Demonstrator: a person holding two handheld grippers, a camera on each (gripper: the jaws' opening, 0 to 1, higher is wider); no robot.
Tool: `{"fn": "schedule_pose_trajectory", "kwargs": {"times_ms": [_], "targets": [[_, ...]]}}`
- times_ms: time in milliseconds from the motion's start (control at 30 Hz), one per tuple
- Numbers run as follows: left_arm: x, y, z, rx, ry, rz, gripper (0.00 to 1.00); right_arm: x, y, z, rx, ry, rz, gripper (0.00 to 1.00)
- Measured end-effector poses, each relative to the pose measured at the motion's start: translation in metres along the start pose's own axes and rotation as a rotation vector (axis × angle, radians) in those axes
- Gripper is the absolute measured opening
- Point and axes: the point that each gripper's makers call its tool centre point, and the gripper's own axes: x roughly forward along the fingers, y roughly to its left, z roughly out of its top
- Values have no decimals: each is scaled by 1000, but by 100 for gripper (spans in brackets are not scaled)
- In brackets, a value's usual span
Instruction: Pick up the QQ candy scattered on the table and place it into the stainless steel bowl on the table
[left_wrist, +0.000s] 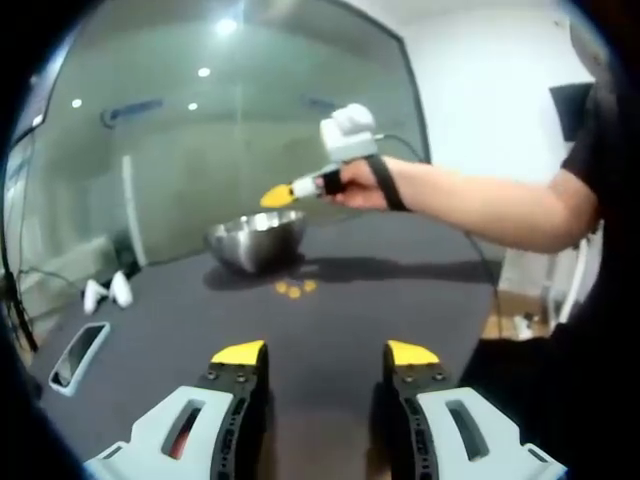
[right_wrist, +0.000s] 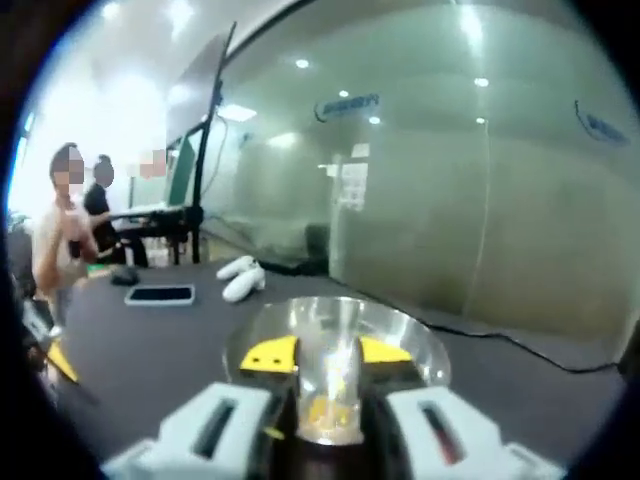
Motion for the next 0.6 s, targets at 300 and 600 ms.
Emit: {"fn": "schedule_pose_trajectory", "kwargs": {"times_ms": [300,600], "targets": [[1,-1,1,3,2,1,47,-8,4,1,19,-9,22,23],[0,-1,2,5,0,5,47,-24,10,6,2,-23,54,23]]}}
